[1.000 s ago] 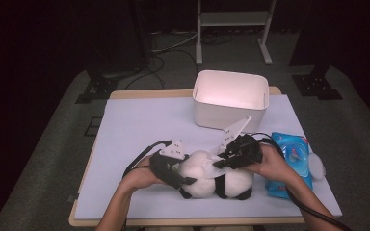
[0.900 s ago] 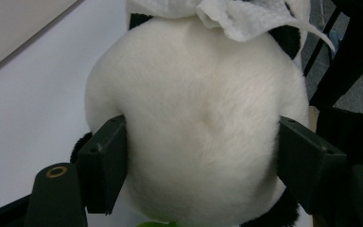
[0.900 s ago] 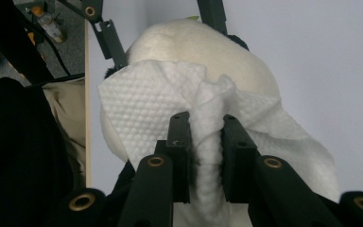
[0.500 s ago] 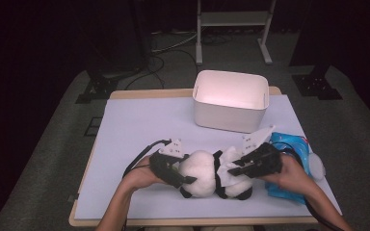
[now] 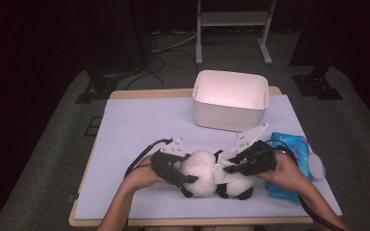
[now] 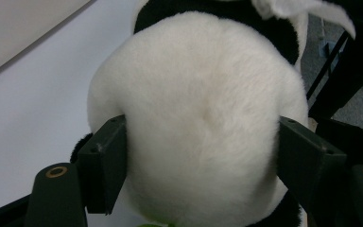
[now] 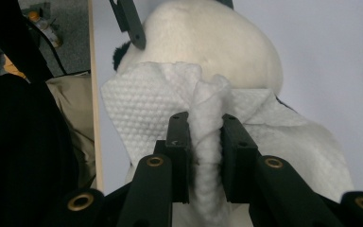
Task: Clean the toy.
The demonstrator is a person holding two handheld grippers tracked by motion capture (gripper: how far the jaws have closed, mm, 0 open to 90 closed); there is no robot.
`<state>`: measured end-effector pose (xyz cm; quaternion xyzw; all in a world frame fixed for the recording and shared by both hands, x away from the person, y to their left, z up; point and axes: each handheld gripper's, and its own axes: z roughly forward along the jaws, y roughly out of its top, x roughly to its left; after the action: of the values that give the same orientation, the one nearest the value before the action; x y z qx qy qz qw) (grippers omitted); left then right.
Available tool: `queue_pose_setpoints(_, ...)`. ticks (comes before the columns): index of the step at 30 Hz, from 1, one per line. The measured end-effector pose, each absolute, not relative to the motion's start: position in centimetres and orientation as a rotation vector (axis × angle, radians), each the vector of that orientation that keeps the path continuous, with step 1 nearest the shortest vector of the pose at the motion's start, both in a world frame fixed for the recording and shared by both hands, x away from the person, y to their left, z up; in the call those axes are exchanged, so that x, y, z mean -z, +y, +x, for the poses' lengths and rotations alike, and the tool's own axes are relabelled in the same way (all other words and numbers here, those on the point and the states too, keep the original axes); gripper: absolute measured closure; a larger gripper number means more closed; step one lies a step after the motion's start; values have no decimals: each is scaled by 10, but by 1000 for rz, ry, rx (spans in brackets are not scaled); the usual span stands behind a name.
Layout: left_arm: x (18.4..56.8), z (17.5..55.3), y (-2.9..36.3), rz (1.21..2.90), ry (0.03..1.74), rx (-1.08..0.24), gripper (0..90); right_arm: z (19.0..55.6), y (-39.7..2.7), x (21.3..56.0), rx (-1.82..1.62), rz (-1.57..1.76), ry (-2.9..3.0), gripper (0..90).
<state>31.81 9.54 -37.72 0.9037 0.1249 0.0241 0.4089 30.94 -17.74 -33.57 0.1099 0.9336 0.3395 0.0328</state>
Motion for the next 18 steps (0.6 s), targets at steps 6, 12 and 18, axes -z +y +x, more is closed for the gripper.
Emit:
queue_pose_setpoints(6, 378, 319, 97, 2273, 308, -55, 239, 310, -171, 336, -998, 316, 2889, 751)
queue_pose_setpoints(12, 376, 317, 94, 2244, 289, -46, 167, 307, -193, 344, -1040, 364, 2875, 757)
queue_pose_setpoints(18, 378, 320, 99, 2247, 313, -24, 108, 306, -201, 346, -1059, 380, 2864, 757)
